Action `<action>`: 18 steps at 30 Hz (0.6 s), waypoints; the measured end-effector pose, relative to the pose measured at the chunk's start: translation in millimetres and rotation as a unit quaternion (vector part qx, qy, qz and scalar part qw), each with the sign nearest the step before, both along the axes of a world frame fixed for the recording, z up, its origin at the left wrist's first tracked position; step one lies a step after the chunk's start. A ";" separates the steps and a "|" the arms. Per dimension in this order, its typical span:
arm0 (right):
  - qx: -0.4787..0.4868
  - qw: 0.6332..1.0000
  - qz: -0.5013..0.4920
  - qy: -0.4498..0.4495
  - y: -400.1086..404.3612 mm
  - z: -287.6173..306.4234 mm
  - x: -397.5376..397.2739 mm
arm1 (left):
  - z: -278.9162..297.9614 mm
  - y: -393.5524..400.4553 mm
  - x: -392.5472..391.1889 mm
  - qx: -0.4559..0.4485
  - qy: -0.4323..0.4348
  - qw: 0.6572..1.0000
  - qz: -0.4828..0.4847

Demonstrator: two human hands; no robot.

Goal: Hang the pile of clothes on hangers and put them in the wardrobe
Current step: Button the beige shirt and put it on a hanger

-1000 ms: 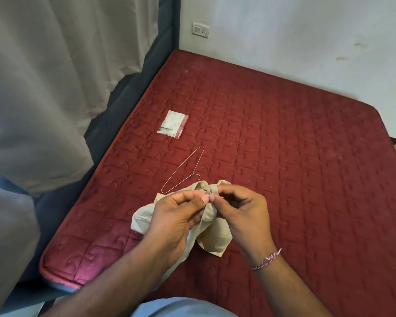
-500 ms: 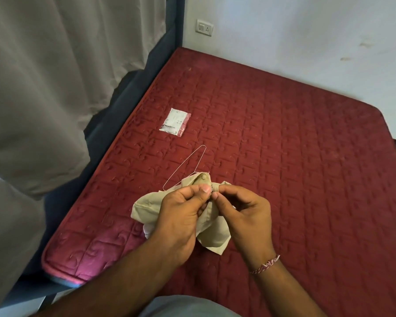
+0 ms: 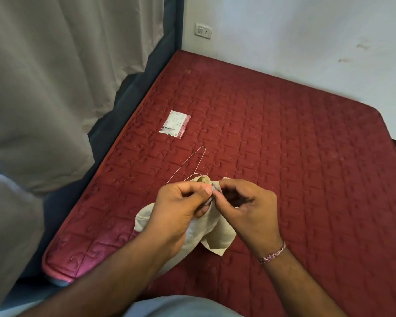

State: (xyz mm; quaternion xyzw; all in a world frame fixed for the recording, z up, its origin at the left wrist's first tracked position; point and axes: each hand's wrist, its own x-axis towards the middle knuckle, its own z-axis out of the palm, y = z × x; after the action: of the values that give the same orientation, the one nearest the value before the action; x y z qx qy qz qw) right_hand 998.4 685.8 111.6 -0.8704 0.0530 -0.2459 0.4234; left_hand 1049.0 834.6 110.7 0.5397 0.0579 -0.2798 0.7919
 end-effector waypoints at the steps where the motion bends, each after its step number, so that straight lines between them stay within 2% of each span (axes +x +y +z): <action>1: -0.006 1.000 0.002 0.001 0.3 0.7 -0.2 | -1.0 2.3 3.1 0.011 -0.013 1.000 -0.014; 7: -0.072 0.997 0.024 -0.023 -3.8 2.8 -1.0 | 3.0 7.2 12.9 0.052 -0.060 0.995 -0.066; 11: -0.096 0.994 0.050 -0.027 -10.3 4.4 1.1 | 0.2 8.1 17.5 0.044 -0.125 0.987 -0.088; 15: -0.084 0.993 0.069 -0.034 -16.2 7.8 2.3 | -6.5 7.0 21.2 0.039 -0.215 0.965 -0.146; 18: -0.047 0.997 0.038 -0.038 -10.5 5.2 1.8 | -11.6 3.6 18.6 0.114 -0.269 0.953 -0.080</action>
State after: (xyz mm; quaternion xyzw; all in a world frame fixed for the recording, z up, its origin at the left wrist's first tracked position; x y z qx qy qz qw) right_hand 1000.2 675.3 116.9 -0.8807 -0.0075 -0.2644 0.3929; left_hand 1067.6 838.1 99.0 0.6848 -0.1688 -0.1781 0.6861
